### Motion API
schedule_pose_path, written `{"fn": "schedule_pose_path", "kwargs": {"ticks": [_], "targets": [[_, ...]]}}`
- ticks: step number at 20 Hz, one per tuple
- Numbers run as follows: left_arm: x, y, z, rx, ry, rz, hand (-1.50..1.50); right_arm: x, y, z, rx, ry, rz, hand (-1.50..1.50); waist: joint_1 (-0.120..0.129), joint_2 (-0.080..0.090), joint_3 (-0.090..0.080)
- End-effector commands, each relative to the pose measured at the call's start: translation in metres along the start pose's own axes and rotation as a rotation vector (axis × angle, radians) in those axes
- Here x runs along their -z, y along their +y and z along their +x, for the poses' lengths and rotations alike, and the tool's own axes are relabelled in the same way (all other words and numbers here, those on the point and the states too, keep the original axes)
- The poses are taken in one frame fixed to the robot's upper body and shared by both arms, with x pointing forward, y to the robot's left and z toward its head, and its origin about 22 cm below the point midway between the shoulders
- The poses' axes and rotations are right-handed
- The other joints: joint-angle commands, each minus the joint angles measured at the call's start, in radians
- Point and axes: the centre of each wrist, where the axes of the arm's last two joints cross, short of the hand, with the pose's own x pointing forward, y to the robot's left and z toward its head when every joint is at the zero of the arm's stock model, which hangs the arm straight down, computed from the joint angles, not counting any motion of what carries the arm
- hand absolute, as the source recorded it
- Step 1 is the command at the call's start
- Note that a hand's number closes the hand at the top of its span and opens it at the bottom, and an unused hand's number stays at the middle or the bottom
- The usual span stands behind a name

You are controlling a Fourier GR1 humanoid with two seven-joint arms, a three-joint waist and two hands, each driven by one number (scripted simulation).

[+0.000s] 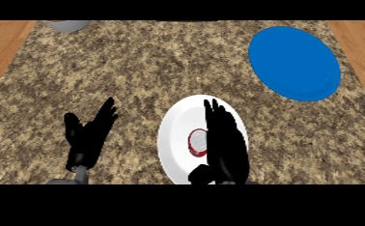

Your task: Pick the can from the plate and place it in the plate

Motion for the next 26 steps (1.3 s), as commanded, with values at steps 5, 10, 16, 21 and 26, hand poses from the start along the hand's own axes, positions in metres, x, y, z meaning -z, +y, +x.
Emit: {"fn": "schedule_pose_path", "kwargs": {"ticks": [5,10,16,21,26], "targets": [[0.008,0.002,-0.001,0.017,0.004,0.002,0.0,0.021,0.013,-0.015,-0.009,0.043,0.026,-1.5,-0.001,0.001,0.0],[-0.005,0.007,-0.009,0.019,-0.009,0.005,0.0,0.047,0.03,-0.014,-0.042,0.062,0.078,-1.5,0.004,0.001,0.0],[-0.001,0.003,-0.008,-0.002,0.011,0.0,0.0,0.04,0.029,-0.019,-0.175,-0.013,0.108,1.5,0.0,0.0,0.0],[-0.005,-0.001,-0.005,0.02,-0.006,-0.004,0.0,0.031,0.045,-0.014,-0.194,-0.033,0.068,1.5,0.0,0.0,0.0],[0.006,0.001,-0.015,-0.001,0.001,-0.007,0.0,0.026,0.041,-0.022,-0.193,-0.079,-0.076,1.5,-0.005,0.0,0.0]]}}
